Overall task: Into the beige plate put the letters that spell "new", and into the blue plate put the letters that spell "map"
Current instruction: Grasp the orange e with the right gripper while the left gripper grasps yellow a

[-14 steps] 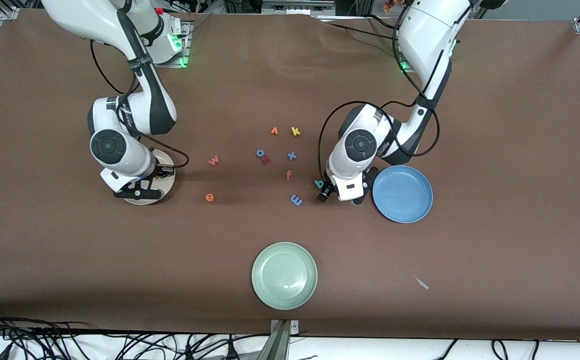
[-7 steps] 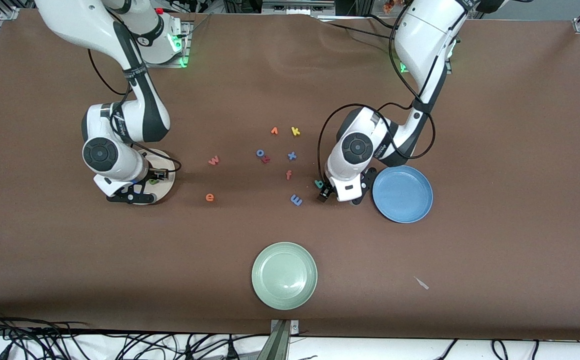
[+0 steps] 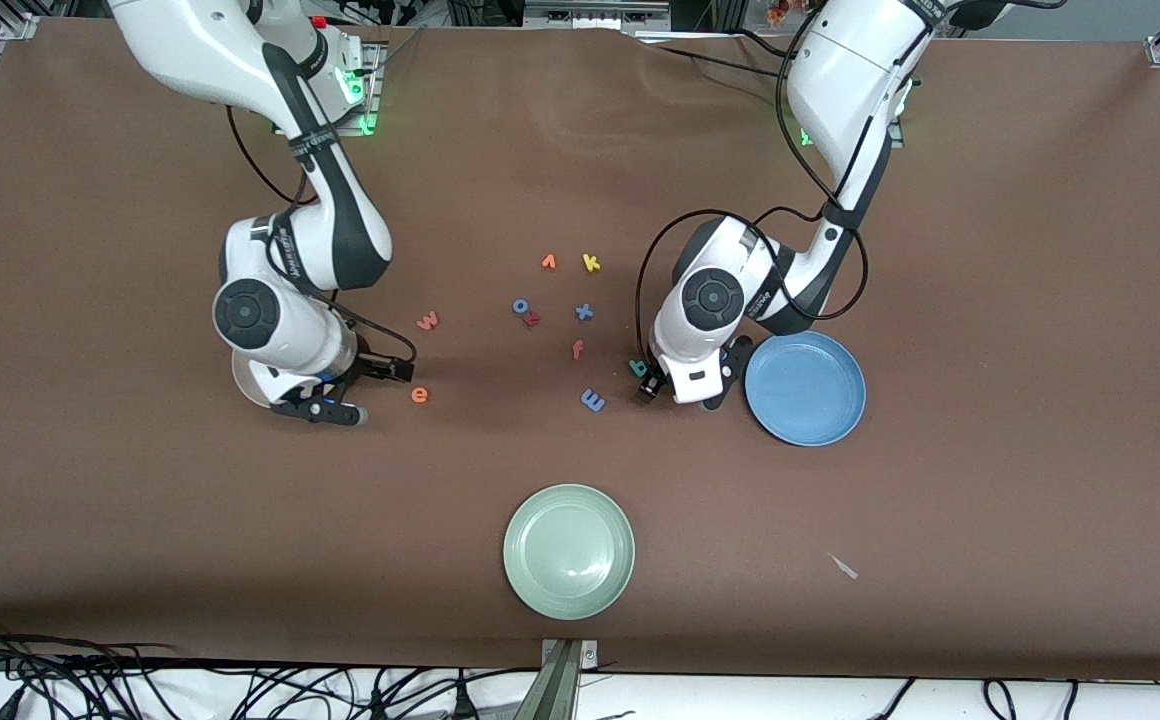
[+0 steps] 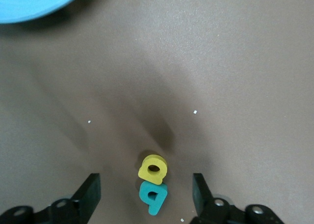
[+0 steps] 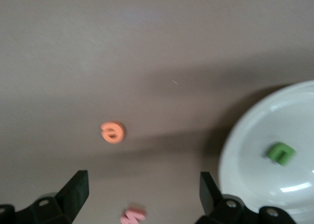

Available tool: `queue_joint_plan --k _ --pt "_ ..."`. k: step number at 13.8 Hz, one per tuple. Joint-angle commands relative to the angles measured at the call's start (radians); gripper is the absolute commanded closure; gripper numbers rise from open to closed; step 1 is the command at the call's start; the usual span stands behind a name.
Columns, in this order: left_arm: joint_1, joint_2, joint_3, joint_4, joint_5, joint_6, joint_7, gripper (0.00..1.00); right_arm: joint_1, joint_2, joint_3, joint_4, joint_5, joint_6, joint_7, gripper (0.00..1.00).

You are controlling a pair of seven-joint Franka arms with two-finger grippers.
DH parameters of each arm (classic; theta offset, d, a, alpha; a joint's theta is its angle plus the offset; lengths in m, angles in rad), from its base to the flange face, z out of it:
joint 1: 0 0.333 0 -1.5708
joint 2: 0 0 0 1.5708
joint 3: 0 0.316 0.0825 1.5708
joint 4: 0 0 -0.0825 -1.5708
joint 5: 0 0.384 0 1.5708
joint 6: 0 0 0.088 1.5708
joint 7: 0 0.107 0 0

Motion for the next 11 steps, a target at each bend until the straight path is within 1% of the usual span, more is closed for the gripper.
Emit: queue_joint_plan --k 1,3,5,8,9,10,11 --pt "-0.011 0.011 0.007 0.01 0.022 0.002 -0.012 0.2 0.02 0.063 -0.001 0.033 0.028 0.075 0.021 0.0" --pt "-0.012 0.016 0.007 0.011 0.022 0.004 -0.012 0.23 0.022 0.089 0.001 0.035 0.029 0.115 0.046 0.0" --pt "-0.012 0.017 0.006 0.01 0.022 0.004 -0.012 0.23 0.028 0.115 0.001 0.05 0.063 0.121 0.047 0.0" --pt "-0.007 0.023 0.007 0.016 0.022 0.005 -0.011 0.24 0.03 0.135 0.017 0.059 0.068 0.121 0.047 0.01" --pt "-0.007 0.03 0.007 0.014 0.022 0.023 -0.011 0.25 0.03 0.139 0.017 0.059 0.068 0.121 0.047 0.01" --pt "-0.012 0.039 0.007 0.014 0.022 0.036 -0.011 0.25 0.03 0.153 0.019 0.058 0.069 0.121 0.044 0.02" --pt "-0.011 0.045 0.007 0.016 0.022 0.04 -0.009 0.25 0.031 0.156 0.019 0.058 0.069 0.121 0.043 0.06"
